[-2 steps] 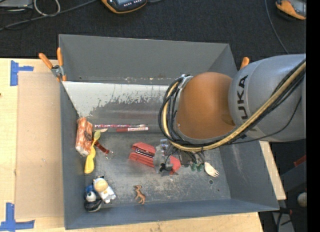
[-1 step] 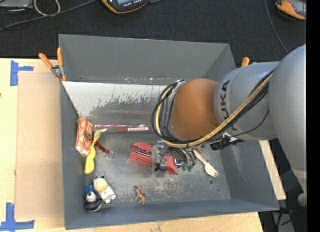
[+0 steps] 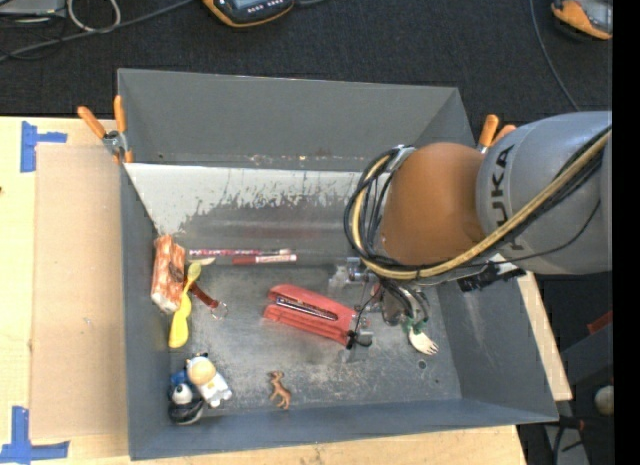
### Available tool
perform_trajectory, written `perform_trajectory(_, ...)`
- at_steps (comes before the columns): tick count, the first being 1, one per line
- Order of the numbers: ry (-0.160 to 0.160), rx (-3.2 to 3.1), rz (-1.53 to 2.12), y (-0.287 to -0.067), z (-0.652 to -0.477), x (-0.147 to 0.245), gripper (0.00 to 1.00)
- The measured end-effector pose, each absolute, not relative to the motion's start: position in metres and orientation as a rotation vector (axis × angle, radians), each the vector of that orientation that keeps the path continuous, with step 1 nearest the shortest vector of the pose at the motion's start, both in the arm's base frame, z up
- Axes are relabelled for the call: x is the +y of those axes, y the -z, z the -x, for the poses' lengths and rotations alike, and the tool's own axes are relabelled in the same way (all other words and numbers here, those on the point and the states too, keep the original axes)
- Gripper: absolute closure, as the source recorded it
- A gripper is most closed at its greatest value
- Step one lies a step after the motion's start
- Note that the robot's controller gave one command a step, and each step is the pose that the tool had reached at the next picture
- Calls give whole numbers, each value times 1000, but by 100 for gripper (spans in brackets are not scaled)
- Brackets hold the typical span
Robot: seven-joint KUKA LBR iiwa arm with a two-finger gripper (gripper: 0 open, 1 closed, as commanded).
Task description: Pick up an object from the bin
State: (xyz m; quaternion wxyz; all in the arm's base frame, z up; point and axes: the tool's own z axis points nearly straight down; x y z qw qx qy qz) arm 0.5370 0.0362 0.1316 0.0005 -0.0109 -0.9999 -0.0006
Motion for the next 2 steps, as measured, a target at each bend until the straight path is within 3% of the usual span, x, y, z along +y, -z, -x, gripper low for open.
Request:
perform_trajectory(1, 2, -3140, 36, -132, -537, 36, 0)
perform_trajectory(2, 3, -3131, 282, -111, -550, 29, 0)
